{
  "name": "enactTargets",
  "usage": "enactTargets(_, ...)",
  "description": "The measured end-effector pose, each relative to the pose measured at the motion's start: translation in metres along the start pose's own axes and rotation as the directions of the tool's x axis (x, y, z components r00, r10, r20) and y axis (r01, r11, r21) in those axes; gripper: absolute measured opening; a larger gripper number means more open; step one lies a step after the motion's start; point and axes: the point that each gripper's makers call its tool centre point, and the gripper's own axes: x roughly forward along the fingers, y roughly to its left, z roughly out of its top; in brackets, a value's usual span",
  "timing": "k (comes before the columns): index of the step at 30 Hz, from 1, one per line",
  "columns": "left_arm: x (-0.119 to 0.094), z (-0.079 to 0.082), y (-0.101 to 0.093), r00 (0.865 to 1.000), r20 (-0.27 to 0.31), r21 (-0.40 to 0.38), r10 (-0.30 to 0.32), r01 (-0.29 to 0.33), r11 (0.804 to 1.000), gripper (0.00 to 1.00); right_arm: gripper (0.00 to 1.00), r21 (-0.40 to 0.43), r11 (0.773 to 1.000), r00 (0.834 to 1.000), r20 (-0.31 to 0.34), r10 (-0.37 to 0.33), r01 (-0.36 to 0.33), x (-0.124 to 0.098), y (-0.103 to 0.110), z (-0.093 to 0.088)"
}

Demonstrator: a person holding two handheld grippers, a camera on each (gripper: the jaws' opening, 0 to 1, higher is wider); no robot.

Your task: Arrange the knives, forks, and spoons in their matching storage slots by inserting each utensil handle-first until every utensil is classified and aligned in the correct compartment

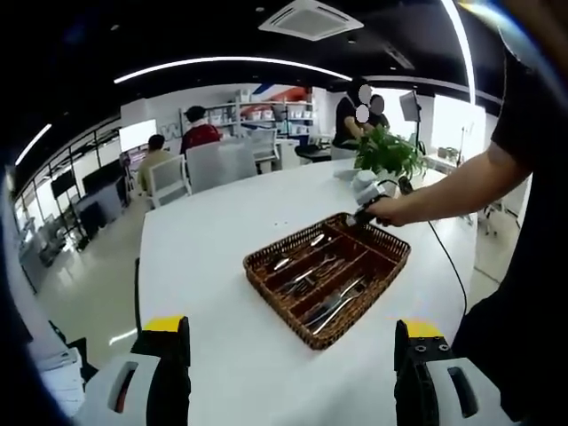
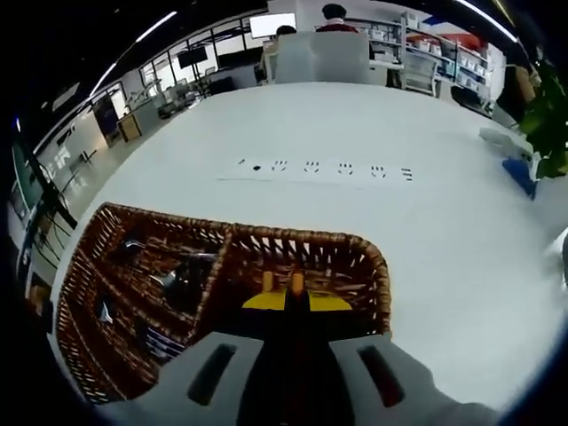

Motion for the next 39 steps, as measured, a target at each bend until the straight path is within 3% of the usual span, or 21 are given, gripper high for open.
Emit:
enactTargets(8, 0.004, 0.001, 0.0, 1.0, 0.001, 0.002, -0.008, 0.008, 1.0, 1.0, 0.02, -0.042, 0.999, 0.999, 0.03, -0.012, 0.013, 0.0, 0.001, 0.0)
enactTargets(13, 0.006, 0.004, -0.003, 1.0, 0.005, 0.01, -0.02, 0.02, 1.0, 1.0, 0.03, -0.022, 1.0, 1.0, 0.02, -0.005, 0.006, 0.0, 0.001, 0.0)
enactTargets(15, 0.007, 0.005, -0.001, 1.0, 0.006, 0.019, -0.017, 0.017, 1.0, 1.0, 0.04, -0.081, 0.996, 1.0, 0.019, -0.021, 0.022, -0.002, 0.001, 0.0)
enactTargets(16, 0.007, 0.006, 0.003, 1.0, 0.011, 0.033, 0.006, -0.006, 0.999, 1.0, 0.04, -0.092, 0.996, 1.0, 0.019, -0.016, 0.018, -0.004, 0.004, -0.001)
enactTargets(19, 0.006, 0.01, 0.003, 1.0, 0.018, 0.021, -0.004, 0.004, 1.0, 1.0, 0.06, -0.099, 0.995, 0.999, 0.045, -0.023, 0.027, -0.013, 0.002, 0.007)
enactTargets(23, 0.009, 0.014, 0.001, 0.999, 0.031, 0.024, -0.017, 0.016, 1.0, 1.0, 0.23, -0.11, 0.994, 0.992, 0.126, 0.005, 0.009, -0.029, 0.001, 0.029)
enactTargets(27, 0.012, 0.02, -0.002, 0.999, 0.047, 0.031, -0.028, 0.027, 0.999, 1.0, 0.49, -0.147, 0.989, 0.983, 0.183, 0.021, 0.006, -0.047, -0.005, 0.042)
enactTargets(32, 0.016, 0.027, -0.004, 0.997, 0.068, 0.037, -0.047, 0.045, 0.998, 1.0, 0.7, -0.124, 0.991, 0.977, 0.201, 0.069, -0.045, -0.068, -0.01, 0.045)
enactTargets(37, 0.021, 0.034, -0.003, 0.994, 0.1, 0.019, -0.054, 0.052, 0.998, 1.0, 0.99, -0.173, 0.981, 0.961, 0.242, 0.133, -0.092, -0.095, -0.004, 0.048)
enactTargets(39, 0.024, 0.036, -0.005, 0.993, 0.109, 0.012, -0.055, 0.054, 0.998, 1.0, 0.99, -0.204, 0.972, 0.951, 0.259, 0.168, -0.116, -0.109, 0.003, 0.048)
